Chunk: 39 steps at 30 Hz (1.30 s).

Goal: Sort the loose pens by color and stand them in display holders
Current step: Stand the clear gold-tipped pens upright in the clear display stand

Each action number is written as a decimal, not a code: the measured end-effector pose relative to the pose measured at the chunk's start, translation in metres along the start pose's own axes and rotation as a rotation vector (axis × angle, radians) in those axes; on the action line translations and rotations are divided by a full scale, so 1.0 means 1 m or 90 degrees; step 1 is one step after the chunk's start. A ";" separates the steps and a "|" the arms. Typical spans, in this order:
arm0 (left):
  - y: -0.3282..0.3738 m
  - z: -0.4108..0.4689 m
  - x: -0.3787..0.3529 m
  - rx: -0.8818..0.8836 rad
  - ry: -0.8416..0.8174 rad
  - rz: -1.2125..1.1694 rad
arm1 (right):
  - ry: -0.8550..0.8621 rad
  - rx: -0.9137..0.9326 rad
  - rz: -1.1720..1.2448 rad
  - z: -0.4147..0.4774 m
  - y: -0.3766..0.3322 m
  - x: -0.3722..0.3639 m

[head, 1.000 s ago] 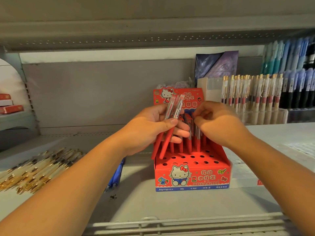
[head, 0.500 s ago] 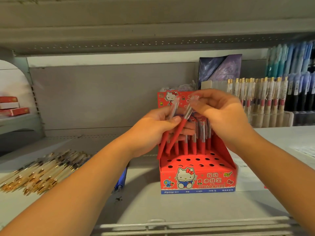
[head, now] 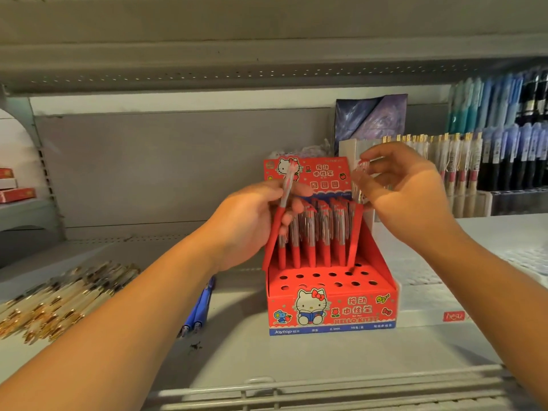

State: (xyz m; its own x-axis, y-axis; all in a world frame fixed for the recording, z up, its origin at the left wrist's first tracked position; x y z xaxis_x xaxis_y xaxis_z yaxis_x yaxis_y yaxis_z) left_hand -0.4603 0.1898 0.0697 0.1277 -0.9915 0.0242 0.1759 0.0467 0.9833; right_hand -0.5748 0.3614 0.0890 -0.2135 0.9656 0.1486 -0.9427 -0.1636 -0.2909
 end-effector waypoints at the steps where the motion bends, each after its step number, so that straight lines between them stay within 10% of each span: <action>1: 0.000 0.000 0.000 -0.001 0.006 0.005 | 0.003 0.010 -0.025 0.000 0.002 0.001; 31: 0.003 -0.004 0.010 -0.075 0.079 0.084 | -0.187 -0.037 -0.383 -0.013 0.018 -0.004; 39: 0.008 -0.009 0.002 -0.105 0.111 0.160 | -0.037 -0.015 0.094 -0.010 -0.035 -0.025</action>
State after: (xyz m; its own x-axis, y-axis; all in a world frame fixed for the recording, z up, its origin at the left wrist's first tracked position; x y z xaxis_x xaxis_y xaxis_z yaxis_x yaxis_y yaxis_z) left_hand -0.4496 0.1894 0.0762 0.3494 -0.9118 0.2160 0.2714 0.3191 0.9080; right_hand -0.5336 0.3452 0.0861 -0.3648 0.9178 0.1568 -0.8935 -0.2977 -0.3361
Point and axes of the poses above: each hand's wrist, its own z-axis towards the middle knuckle, its own x-axis out of the back of the hand, y = z × x, the point moved 4 cm from there along z, towards the middle knuckle, and after that the axes turned 14 degrees about x, right-handed, at the moved point
